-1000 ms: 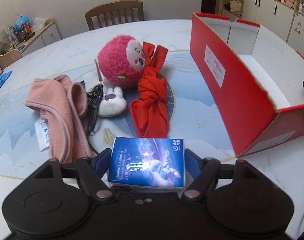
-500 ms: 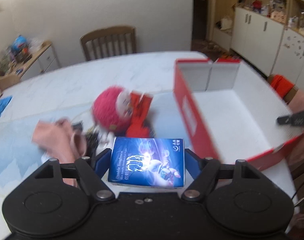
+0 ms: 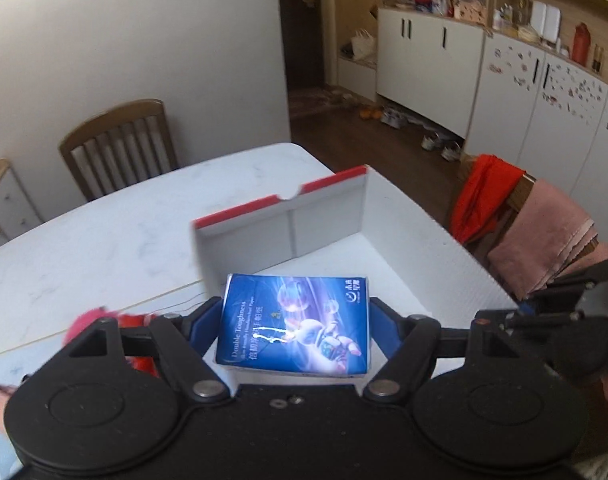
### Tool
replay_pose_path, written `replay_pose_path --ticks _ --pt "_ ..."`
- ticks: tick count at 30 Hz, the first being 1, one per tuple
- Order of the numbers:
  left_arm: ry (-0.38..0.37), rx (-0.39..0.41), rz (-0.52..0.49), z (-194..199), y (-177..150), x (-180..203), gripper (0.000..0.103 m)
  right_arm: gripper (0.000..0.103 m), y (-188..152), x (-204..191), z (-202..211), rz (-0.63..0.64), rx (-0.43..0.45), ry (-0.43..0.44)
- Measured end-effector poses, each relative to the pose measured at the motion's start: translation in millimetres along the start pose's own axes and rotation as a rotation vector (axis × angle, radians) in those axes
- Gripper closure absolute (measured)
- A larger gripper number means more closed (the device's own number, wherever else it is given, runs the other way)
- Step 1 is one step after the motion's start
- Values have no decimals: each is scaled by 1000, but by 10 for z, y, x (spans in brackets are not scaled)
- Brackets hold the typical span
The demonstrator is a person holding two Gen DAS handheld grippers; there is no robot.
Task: Organize objects
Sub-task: 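Carry the blue card box into the shoebox and open the left gripper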
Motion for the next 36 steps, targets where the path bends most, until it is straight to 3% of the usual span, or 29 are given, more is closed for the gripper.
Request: replay_pose_path --ticks 8,17,28,36 --pt "-31 -119 -18 -699 67 42 28 99 26 8 -27 3 -3 9" --pt "-22 -280 -26 -1298 -83 56 28 99 30 0 -29 6 -12 17" --pt "-56 -390 26 -1508 -216 -14 28 99 38 -18 -53 18 -23 20" --pt "-51 -397 22 -1485 -214 0 22 99 33 -28 -51 21 -29 23"
Point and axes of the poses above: each gripper's, at about its wrist camera, not at the fingertips, and z roughly against the way its jaws point, x to its right, y to its top, the point moved 3 cm from there along -z, roughly the way its jaws point, and after that the axes turned 11 degrees about -y, right-handed, at the moved point
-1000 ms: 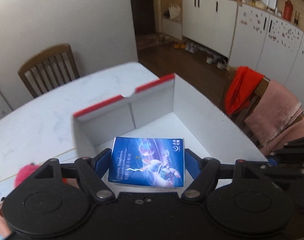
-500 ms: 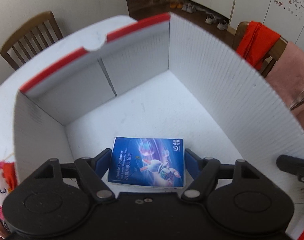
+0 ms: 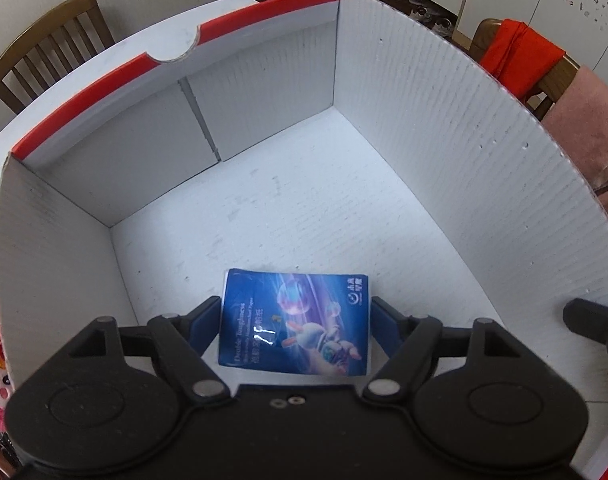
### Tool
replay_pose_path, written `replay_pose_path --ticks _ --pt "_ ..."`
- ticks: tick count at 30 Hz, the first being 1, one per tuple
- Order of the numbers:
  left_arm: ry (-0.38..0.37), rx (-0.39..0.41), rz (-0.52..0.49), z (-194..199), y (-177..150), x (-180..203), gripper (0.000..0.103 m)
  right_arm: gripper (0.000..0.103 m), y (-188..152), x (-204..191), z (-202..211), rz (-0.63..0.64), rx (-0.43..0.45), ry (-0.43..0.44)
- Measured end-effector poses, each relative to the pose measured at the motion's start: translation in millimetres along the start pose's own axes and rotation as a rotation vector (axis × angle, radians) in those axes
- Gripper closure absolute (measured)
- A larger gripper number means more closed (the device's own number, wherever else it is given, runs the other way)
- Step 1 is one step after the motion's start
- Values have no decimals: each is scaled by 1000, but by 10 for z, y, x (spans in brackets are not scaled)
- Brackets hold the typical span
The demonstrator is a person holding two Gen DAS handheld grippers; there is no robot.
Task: Organize objects
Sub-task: 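Carry the blue card box into the shoebox and open the left gripper, then move the left gripper to the pink fleece headband and grasp it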
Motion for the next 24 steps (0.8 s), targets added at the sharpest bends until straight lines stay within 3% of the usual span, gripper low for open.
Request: replay_pose_path --ticks 3,14,24 --pt "3 30 22 102 -6 -24 16 99 4 4 -3 -6 -4 2" --pt "-24 174 72 713 -83 -64 16 99 11 -10 5 -9 -5 6" --pt "-19 314 88 1410 -440 -179 16 100 23 -29 24 -22 -22 -1"
Point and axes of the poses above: each gripper's, at about its wrist camera, not at the fingertips, and z roughly against the way its jaws point, x to its right, y to its top, the point moved 3 cm from there along -z, roughly the way its jaws point, and after that the axes turned 11 degrees about -y, right-handed, at the moved point
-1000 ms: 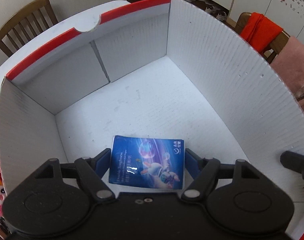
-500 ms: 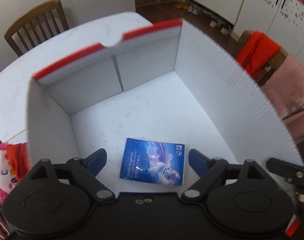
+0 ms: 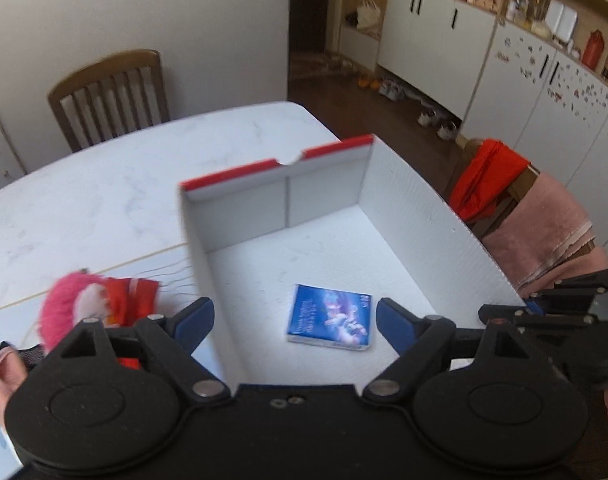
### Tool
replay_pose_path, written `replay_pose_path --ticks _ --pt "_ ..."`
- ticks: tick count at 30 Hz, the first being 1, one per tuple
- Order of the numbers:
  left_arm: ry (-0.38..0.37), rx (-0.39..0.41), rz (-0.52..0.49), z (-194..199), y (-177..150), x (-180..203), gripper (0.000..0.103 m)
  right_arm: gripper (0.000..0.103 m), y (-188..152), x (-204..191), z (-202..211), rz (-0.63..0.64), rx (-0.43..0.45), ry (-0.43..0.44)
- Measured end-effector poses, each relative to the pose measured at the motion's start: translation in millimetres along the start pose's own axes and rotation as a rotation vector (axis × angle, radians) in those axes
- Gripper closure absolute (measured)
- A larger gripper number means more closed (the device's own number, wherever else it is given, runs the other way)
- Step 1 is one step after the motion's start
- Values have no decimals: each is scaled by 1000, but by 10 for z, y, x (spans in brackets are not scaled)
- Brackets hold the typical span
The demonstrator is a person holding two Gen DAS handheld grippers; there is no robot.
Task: Organize objects
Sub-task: 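Move the left gripper to the pink fleece headband and grasp it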
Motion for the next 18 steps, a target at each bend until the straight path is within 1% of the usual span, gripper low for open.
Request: replay_pose_path --ticks 5,10,11,13,18 --pt "29 47 25 359 -126 -229 13 99 -17 -31 -4 0 -8 -11" --pt "85 83 55 648 -277 -515 8 99 -5 -67 15 -1 -11 -15" --pt "94 88 64 695 -311 -582 8 99 -4 -71 14 -2 -13 -16" --pt "114 98 86 794 -377 -715 2 99 -4 -89 22 -2 -15 -19" --pt "164 109 155 927 -547 -1056 1 99 -22 -128 35 -1 -20 -21"
Point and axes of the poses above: each gripper's, at about its wrist camera, not at the fingertips, and z roughly against the way its jaws point, x to its right, y to its top, the point moved 3 cm from there along -z, roughly the way its jaws point, and after that the axes turned 11 degrees about -y, right-handed, at the moved point
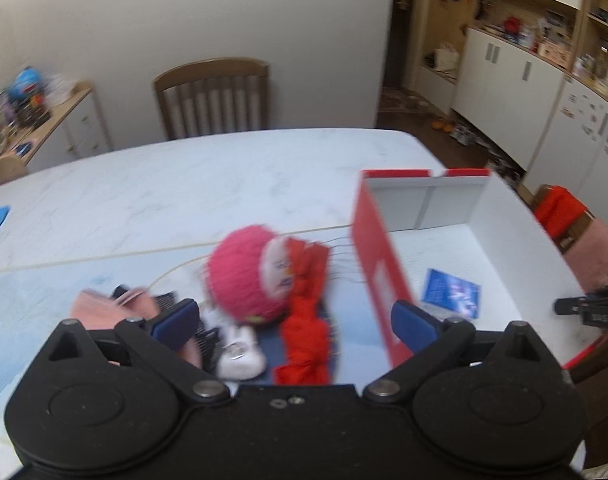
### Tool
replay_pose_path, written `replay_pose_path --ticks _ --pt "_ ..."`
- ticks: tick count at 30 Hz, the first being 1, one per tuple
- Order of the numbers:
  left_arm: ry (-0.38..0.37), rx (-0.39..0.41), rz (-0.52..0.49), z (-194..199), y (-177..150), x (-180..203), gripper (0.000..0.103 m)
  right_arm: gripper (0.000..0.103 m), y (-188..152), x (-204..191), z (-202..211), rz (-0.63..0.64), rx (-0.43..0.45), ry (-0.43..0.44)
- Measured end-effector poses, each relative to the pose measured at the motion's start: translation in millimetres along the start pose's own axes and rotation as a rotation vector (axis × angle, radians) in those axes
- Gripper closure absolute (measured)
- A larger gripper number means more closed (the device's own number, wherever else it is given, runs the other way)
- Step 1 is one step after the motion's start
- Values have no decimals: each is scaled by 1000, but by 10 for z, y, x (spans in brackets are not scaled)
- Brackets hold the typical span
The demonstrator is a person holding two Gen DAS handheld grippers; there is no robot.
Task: Organize objects
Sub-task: 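Move the left gripper to the pink fleece headband and grasp it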
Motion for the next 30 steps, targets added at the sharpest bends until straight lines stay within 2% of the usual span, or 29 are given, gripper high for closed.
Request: replay_pose_path --ticks 6,15,23,27,30 --pt "70 -15 45 15 -145 -409 1 99 -20 -14 0 -7 -3 -9" --pt "156 -80 172 -120 -490 -1015 1 99 -7 -47 -10 -5 -10 -32" --pt "190 -105 189 -344 -545 -1188 1 99 9 -78 -8 3 -14 -48" --pt "235 -120 181 -497 -522 -1225 1 99 5 -77 -6 4 -16 -51" --pt "255 -116 210 -540 -525 -1301 2 99 5 -79 -4 5 -17 -48"
Point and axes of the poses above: each gripper's, at about its wrist camera, not at the fingertips, and z roughly against the way its jaws point, x to its right, y to its top, the point moved 3 cm from there along -z, roughly the way its jaws point, and after that the axes turned 11 degrees about -y, right-handed, at the moved point
